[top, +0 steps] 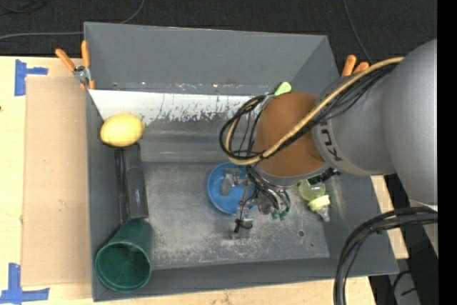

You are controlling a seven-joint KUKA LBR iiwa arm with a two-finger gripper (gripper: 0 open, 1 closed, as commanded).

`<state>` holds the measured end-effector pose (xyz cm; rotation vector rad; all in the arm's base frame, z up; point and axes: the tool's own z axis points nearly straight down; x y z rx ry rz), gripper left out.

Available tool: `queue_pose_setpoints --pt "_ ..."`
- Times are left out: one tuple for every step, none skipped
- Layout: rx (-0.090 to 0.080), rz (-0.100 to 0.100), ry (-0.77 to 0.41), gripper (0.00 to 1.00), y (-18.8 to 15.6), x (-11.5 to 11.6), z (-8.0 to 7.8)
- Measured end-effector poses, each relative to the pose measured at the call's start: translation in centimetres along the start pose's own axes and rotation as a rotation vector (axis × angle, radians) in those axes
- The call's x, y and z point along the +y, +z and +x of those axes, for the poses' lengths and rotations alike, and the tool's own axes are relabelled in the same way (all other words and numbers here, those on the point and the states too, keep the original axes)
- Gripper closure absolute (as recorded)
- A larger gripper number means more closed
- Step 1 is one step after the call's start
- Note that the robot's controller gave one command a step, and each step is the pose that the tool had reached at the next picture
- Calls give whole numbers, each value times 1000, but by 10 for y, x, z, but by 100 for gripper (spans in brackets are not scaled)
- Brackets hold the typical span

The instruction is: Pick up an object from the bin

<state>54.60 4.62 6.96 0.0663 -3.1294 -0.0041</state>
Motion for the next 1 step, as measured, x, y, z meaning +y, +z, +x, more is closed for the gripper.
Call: queue_pose_setpoints --pt "0 -1 27 0 -5 -3 1"
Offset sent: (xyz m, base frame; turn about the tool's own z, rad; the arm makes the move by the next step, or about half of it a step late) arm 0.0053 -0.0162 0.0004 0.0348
